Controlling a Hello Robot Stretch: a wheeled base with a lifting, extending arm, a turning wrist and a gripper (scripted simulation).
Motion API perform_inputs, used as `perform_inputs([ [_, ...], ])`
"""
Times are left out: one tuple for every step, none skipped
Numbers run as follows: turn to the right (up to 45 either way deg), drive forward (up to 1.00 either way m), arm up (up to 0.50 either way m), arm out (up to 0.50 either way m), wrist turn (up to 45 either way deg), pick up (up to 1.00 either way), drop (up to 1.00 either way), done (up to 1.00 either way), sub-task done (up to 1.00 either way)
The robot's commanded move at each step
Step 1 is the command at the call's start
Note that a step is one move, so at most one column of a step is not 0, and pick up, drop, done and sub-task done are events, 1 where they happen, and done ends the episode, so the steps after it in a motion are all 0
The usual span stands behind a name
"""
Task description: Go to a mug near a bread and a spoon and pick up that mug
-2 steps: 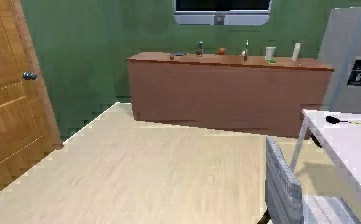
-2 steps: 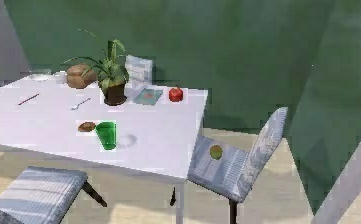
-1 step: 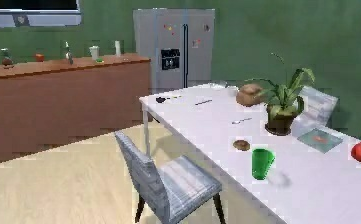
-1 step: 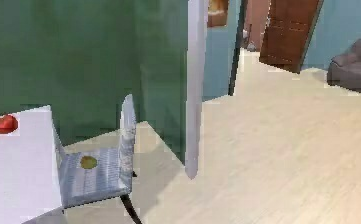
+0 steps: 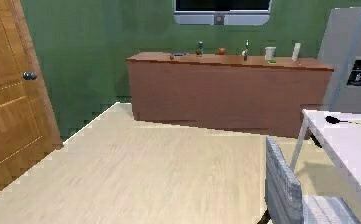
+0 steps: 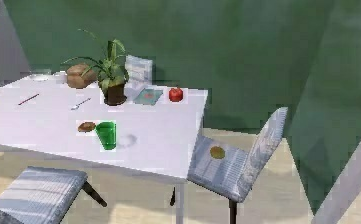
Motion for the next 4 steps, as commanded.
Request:
perform_inputs([
  [-6.0, 0.00, 0.00, 0.00, 0.0, 0.00, 0.00, 0.00, 0.00],
  [0.0, 0.50, 0.00, 0.00, 0.0, 0.00, 0.00, 0.00, 0.00],
  [15.0, 0.00, 0.00, 0.00, 0.0, 0.00, 0.00, 0.00, 0.00],
  [0.0, 0.80, 0.00, 0.00, 0.0, 0.00, 0.00, 0.00, 0.00],
])
